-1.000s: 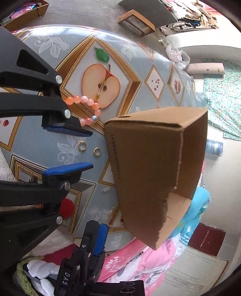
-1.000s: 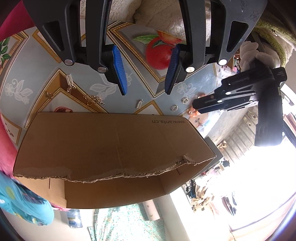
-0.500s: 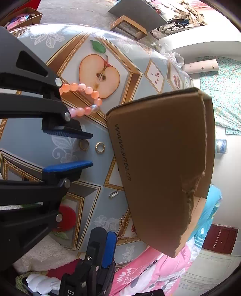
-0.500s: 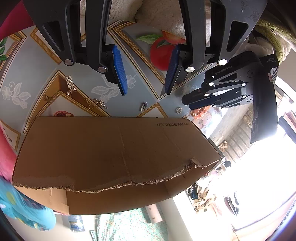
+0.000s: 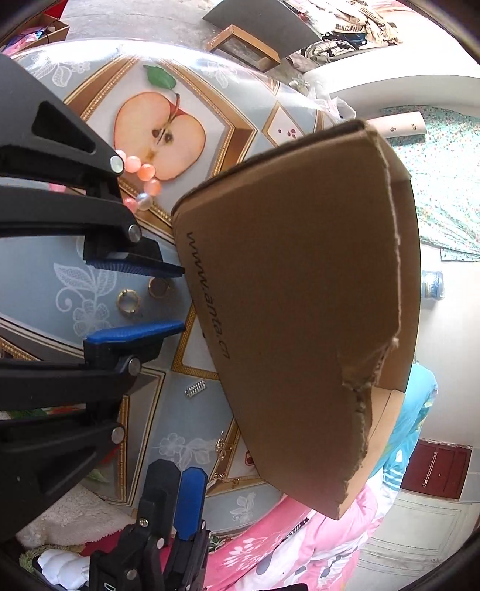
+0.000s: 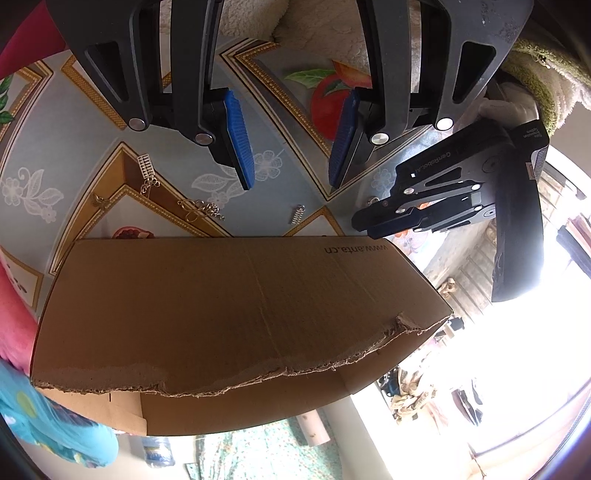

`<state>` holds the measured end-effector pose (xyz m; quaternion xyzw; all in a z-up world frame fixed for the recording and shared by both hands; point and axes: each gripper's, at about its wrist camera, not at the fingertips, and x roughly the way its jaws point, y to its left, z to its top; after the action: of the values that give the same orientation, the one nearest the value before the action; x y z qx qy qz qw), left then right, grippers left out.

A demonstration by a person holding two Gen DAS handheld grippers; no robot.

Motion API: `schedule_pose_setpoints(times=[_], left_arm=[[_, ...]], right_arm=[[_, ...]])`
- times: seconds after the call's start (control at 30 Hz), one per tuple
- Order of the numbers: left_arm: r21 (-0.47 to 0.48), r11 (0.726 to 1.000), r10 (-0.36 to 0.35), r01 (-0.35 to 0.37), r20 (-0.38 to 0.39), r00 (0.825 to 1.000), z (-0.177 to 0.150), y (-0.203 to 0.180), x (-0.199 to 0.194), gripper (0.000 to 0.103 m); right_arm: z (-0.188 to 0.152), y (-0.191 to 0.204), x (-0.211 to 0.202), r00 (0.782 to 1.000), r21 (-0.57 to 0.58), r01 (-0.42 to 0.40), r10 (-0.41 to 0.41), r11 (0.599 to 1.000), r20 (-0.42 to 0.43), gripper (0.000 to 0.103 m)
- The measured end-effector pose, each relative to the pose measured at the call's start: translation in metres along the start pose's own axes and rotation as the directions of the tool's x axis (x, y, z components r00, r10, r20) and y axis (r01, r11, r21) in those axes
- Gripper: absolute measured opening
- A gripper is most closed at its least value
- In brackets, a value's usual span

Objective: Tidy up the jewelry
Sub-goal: 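Move the open left tool to the small gold rings on the table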

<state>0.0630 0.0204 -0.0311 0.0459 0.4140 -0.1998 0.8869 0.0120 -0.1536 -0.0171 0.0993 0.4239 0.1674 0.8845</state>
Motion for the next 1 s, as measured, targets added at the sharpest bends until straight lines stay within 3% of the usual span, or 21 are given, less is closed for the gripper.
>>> schedule_pose_setpoints(times=[0.3,0.57,0.67,0.83,1.0], left_arm=[[0.060,0.988,-0.140,0.140,0.003,0.990,-0.005,-0.038,0.000,0.019],[0.112,0.988,-0.115,0.111,0.038,0.993,0.010,-0.050,0.006,0.019],[0.135,0.983,-0.131,0.129,0.009,0.991,0.013,-0.055,0.018,0.019],[0.149,0.965,-0.217,0.217,-0.017,0.976,0.007,-0.063,0.014,0.019],[0.148,0.964,-0.221,0.223,-0.027,0.975,-0.001,-0.067,0.002,0.019]], right_arm=[[0.000,-0.012,-0.002,1.000,0.024,0.023,-0.023,0.999,0.006,0.039],[0.002,-0.018,-0.003,0.999,0.033,0.030,-0.031,0.999,0.012,0.039],[0.001,-0.023,-0.005,0.999,0.038,0.029,-0.030,0.999,0.013,0.039],[0.001,-0.030,-0.011,0.999,0.046,0.039,-0.040,0.998,0.022,0.039],[0.000,-0.034,-0.011,0.999,0.055,0.040,-0.041,0.998,0.022,0.039]])
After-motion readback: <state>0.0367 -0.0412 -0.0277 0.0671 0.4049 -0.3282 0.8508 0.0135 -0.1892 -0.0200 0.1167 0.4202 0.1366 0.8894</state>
